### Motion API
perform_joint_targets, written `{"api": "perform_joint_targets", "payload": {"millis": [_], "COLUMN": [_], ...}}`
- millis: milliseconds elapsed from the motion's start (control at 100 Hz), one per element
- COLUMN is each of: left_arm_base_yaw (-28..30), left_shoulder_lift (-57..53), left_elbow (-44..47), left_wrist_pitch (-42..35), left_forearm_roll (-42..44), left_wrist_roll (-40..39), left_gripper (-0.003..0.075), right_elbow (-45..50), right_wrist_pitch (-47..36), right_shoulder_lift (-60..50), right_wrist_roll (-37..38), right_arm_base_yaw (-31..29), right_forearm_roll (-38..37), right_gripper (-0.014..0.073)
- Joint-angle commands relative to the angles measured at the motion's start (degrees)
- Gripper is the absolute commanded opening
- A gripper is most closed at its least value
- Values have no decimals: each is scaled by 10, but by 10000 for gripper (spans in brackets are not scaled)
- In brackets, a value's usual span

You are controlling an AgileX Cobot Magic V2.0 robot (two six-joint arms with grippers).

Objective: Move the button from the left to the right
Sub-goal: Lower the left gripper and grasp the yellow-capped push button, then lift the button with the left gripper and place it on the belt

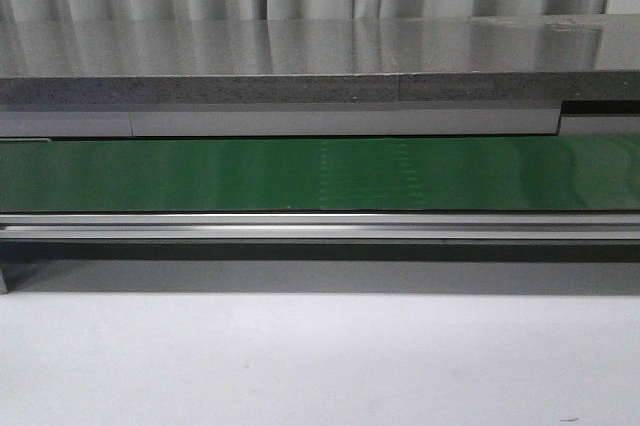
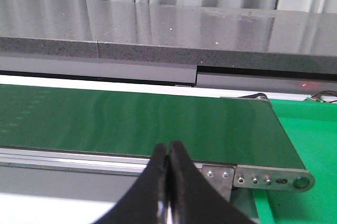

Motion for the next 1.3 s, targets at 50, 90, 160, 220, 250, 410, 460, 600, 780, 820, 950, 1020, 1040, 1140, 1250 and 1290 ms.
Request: {"api": "perform_joint_targets", "payload": {"millis": [50, 90, 160, 220, 250, 410, 460, 600, 780, 820, 950, 1020, 1040, 1140, 1250, 1290], "left_arm_base_yaw": [34, 44, 56, 60, 62, 62, 62, 62, 62, 62, 62, 62, 62, 62, 62, 62], "left_shoulder_lift": [57, 79, 116, 143, 156, 216, 230, 269, 314, 322, 346, 356, 360, 371, 381, 385], "left_elbow": [-45, -55, -70, -83, -88, -98, -98, -98, -98, -98, -98, -98, -98, -98, -98, -98], "left_wrist_pitch": [-34, -37, -41, -41, -41, -46, -50, -58, -70, -75, -88, -93, -93, -96, -99, -99], "left_forearm_roll": [1, 1, 1, 1, 0, -7, -16, -17, -21, -22, -25, -26, -26, -30, -31, -34], "left_wrist_roll": [10, 10, 10, 10, 10, 19, 27, 29, 30, 30, 30, 30, 30, 30, 30, 30], "left_gripper": [608, 608, 608, 608, 608, 608, 608, 608, 606, 606, 606, 606, 606, 601, 601, 601], "right_elbow": [0, 0, 0, 0, 0, 0, 0, 0, 0, 0, 0, 0, 0, 0, 0, 0], "right_wrist_pitch": [-46, -46, -46, -46, -46, -46, -46, -46, -46, -46, -46, -46, -46, -46, -46, -46], "right_shoulder_lift": [-9, -9, -9, -9, -9, -9, -9, -9, -9, -9, -9, -9, -9, -9, -9, -9], "right_wrist_roll": [0, 0, 0, 0, 0, 0, 0, 0, 0, 0, 0, 0, 0, 0, 0, 0], "right_arm_base_yaw": [-2, -2, -2, -2, -2, -2, -2, -2, -2, -2, -2, -2, -2, -2, -2, -2], "right_forearm_roll": [-6, -6, -6, -6, -6, -6, -6, -6, -6, -6, -6, -6, -6, -6, -6, -6], "right_gripper": [-68, -68, -68, -68, -68, -68, -68, -68, -68, -68, -68, -68, -68, -68, -68, -68]}}
